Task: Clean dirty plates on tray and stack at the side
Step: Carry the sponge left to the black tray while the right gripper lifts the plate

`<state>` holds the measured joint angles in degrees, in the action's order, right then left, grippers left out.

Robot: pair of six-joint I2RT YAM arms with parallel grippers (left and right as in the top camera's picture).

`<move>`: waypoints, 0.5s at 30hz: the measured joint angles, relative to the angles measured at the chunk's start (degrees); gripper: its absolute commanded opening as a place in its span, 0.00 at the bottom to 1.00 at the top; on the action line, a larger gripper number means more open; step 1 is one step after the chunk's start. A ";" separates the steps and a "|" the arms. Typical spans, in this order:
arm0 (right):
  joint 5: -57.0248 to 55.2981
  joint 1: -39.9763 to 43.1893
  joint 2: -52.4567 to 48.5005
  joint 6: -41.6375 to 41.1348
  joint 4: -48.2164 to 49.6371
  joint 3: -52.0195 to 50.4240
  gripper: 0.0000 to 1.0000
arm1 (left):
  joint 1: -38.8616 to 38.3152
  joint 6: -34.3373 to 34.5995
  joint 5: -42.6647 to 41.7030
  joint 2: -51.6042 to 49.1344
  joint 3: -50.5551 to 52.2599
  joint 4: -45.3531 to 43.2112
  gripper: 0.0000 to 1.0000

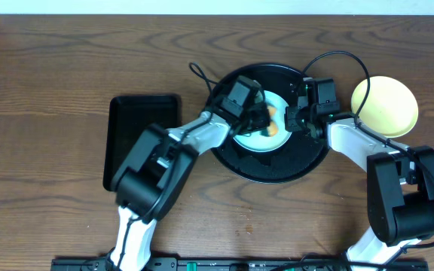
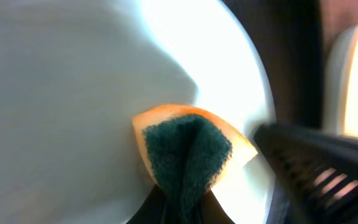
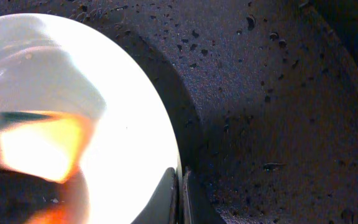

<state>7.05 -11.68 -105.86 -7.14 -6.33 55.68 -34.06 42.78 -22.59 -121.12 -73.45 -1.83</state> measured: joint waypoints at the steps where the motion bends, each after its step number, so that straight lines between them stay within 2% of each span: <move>1: -0.02 0.00 0.00 0.02 0.00 0.00 0.04 | 0.35 -1.36 1.51 1.16 0.04 2.27 0.07; 4: 0.00 -0.02 0.00 0.00 0.00 -0.02 0.10 | 1.42 -5.53 6.86 5.11 0.20 8.90 0.07; 5: 0.00 -0.02 0.00 -0.11 -0.11 -0.07 0.20 | 1.79 -7.39 9.31 7.34 0.28 11.30 0.07; 8: 0.00 -0.02 0.00 0.13 -0.13 -0.09 0.35 | 2.45 -11.28 15.28 14.19 0.37 15.72 0.07; 12: 0.00 -0.02 0.00 0.00 -0.37 -0.22 0.39 | 3.91 -14.62 19.71 22.91 0.44 23.08 0.08; 15: -0.02 -0.02 0.00 0.00 -0.42 -0.28 0.39 | 7.85 -16.39 21.55 27.28 0.35 31.12 0.08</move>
<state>7.03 -11.70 -105.86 -7.14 -6.74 55.40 -26.22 26.39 -1.04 -93.84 -73.10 29.30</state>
